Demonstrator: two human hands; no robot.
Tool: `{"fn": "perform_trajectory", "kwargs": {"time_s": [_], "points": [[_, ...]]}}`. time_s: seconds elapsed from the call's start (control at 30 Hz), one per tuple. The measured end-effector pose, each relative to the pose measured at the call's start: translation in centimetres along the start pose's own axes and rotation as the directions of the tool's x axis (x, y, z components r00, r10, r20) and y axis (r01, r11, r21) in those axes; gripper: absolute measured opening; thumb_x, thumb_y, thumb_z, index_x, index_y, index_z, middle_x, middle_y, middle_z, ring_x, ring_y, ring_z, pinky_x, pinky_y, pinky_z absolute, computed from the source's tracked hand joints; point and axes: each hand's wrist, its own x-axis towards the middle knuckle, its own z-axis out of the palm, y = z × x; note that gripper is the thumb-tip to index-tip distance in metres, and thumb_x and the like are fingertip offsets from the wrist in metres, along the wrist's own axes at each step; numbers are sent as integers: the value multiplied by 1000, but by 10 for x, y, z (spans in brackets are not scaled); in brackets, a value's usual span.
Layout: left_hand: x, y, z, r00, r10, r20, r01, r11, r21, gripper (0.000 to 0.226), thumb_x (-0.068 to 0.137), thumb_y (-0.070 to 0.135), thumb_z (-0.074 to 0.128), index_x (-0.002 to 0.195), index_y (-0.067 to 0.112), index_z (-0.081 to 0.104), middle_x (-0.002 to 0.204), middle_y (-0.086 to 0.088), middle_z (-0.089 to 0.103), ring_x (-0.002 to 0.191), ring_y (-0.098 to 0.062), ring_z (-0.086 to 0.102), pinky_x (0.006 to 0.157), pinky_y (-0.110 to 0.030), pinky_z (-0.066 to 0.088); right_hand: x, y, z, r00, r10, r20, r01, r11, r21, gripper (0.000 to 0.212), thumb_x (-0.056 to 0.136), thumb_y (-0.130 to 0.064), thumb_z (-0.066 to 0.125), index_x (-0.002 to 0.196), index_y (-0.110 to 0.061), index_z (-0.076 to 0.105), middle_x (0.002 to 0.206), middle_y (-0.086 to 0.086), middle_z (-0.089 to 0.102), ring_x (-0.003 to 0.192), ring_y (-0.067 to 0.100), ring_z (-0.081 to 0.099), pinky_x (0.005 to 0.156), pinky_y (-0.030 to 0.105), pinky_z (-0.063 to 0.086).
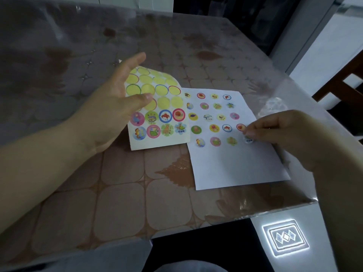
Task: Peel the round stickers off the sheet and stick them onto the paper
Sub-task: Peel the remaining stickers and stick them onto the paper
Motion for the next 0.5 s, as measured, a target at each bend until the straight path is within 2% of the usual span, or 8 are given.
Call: {"fn": "perform_trajectory", "kwargs": {"time_s": [0.13,0.23,0.3,0.4,0.43,0.5], "points": [[-1,0,0,1000,-3,-5,3,1000,5,59,91,0,51,125,49,43,120,12,57,98,-8,67,88,-33,52,-1,-3,5,998,-1,-58,-1,999,-36,4,69,-24,76,66,-23,75,83,8,74,90,37,65,89,59,45],[-1,0,0,1000,-5,-5,5,1000,8,60,91,0,51,128,46,42,118,12,57,97,-8,68,85,-30,53,-1,-2,7,997,-17,-81,11,997,-71,3,69,-27,76,67,-26,75,83,8,73,89,40,64,86,60,46],[-1,1,0,1000,-4,-7,4,1000,12,61,91,0,51,131,44,41,115,13,58,95,-8,68,83,-28,54,0,1,7,995,-42,-94,33,995,-93,7,71,-26,76,64,-26,75,79,2,73,82,32,67,76,47,53],[-1,1,0,1000,-7,-10,7,1000,10,61,91,-1,50,132,43,40,114,16,57,95,-8,68,82,-27,55,3,6,7,988,-112,-106,100,988,-120,15,72,-16,76,64,-28,71,57,-14,67,56,-1,59,50,10,41],[-1,1,0,1000,-9,-9,9,1000,11,61,91,0,50,132,44,40,115,15,57,95,-8,68,82,-28,55,3,6,7,987,-124,-103,110,986,-127,16,73,-13,76,65,-27,71,50,-17,63,49,-5,54,44,5,35],[-1,1,0,1000,-12,-5,12,1000,11,60,92,2,50,132,45,40,120,10,58,96,-9,68,83,-30,55,3,7,7,984,-145,-100,130,981,-142,16,72,-11,76,68,-25,71,50,-11,61,45,-5,51,40,3,32]]}}
